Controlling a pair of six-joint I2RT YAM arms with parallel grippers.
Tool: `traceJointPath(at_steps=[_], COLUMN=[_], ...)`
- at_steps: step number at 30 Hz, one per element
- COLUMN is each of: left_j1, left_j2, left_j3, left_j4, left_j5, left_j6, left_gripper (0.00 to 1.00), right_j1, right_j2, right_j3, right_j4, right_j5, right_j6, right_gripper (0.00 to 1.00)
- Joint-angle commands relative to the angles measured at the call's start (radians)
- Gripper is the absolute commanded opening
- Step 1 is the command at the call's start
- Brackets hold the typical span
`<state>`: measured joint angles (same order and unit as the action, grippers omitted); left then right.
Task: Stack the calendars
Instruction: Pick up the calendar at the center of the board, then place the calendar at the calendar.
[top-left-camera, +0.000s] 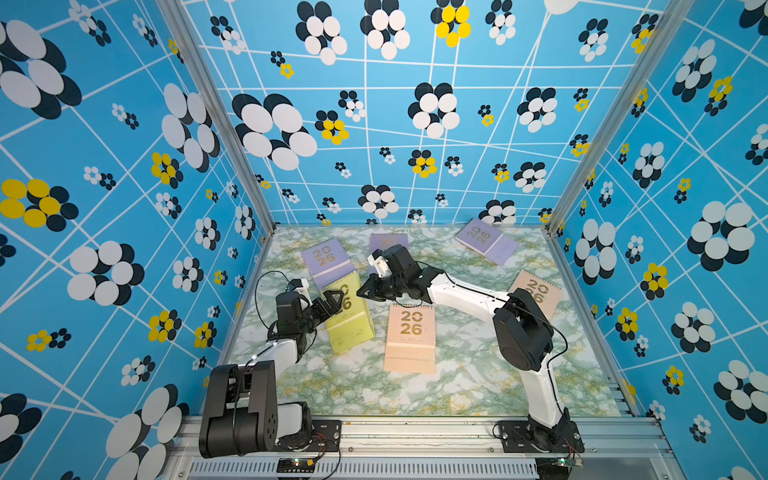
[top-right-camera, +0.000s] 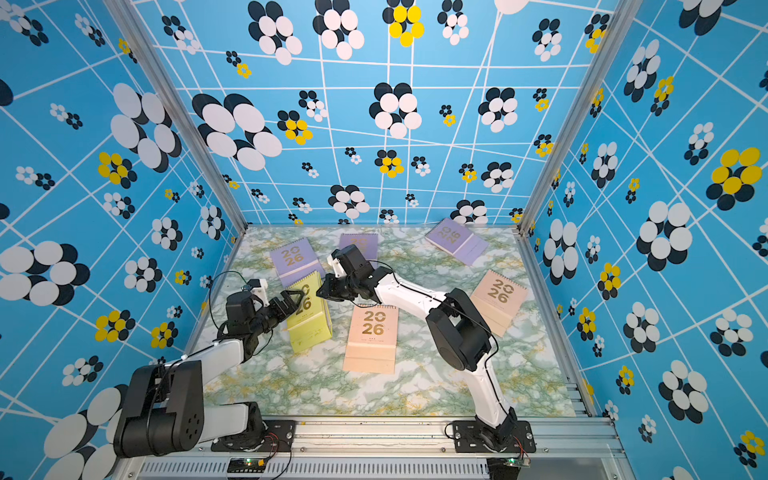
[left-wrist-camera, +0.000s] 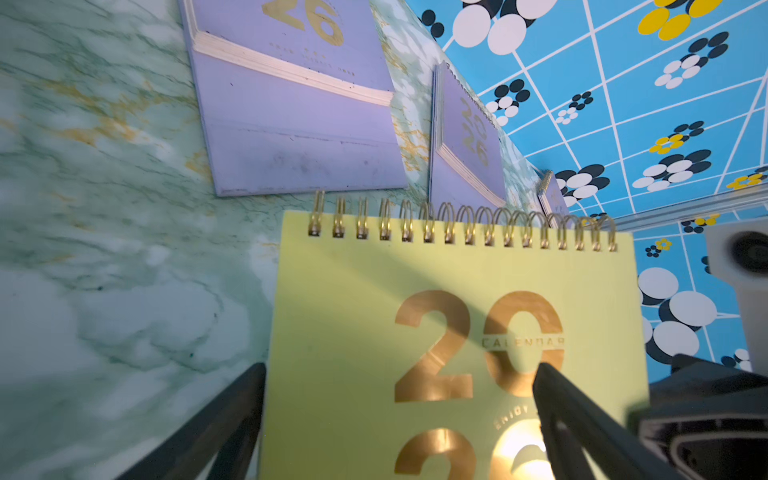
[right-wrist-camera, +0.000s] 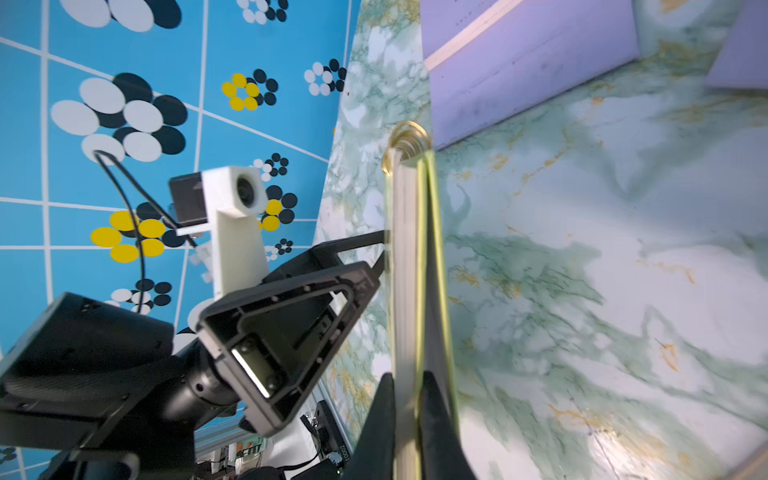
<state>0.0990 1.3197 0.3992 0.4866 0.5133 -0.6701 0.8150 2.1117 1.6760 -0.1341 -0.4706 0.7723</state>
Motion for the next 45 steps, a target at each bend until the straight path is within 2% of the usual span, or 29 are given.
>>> traceJointPath(at_steps=[1,11,19,33,42,45], left_j1=[-0.027,0.019,0.042,0.043,0.025,0.006], left_j2=[-0.024,-0.033,-0.033,-0.045,-0.067,-0.075], left_j3=[0.002,0.021,0.041,0.055,0.061,0.066], left_j4=[0.137,0.15,0.183,0.179,0.194,0.187], left_j5=[0.206,0.205,0.209,0.231,0.256,0.264], left_j6=[-0.022,-0.026,-0.046,-0.027,-0.03,-0.02], left_gripper=[1.0,1.0,1.0,0.99,1.0,1.0], right_j1=[0.022,-0.003,-0.034,-0.12,-0.169,-0.187], right_j2=[-0.007,-0.072,-0.175,-0.447,-0.573,-0.62], right_j3=[-0.01,-0.029,-0.102,-0.329,-0.494,-0.575], right_j4=[0.025,-0.102,-0.148,-0.13,-0.049,0.039], right_j5=[-0.017,0.107,0.144,0.148,0.094,0.043], right_j6=[-0.029,-0.054,-0.075,-0.014,0.098,0.143], right_gripper=[0.0,0.0,0.0,0.0,0.0,0.0])
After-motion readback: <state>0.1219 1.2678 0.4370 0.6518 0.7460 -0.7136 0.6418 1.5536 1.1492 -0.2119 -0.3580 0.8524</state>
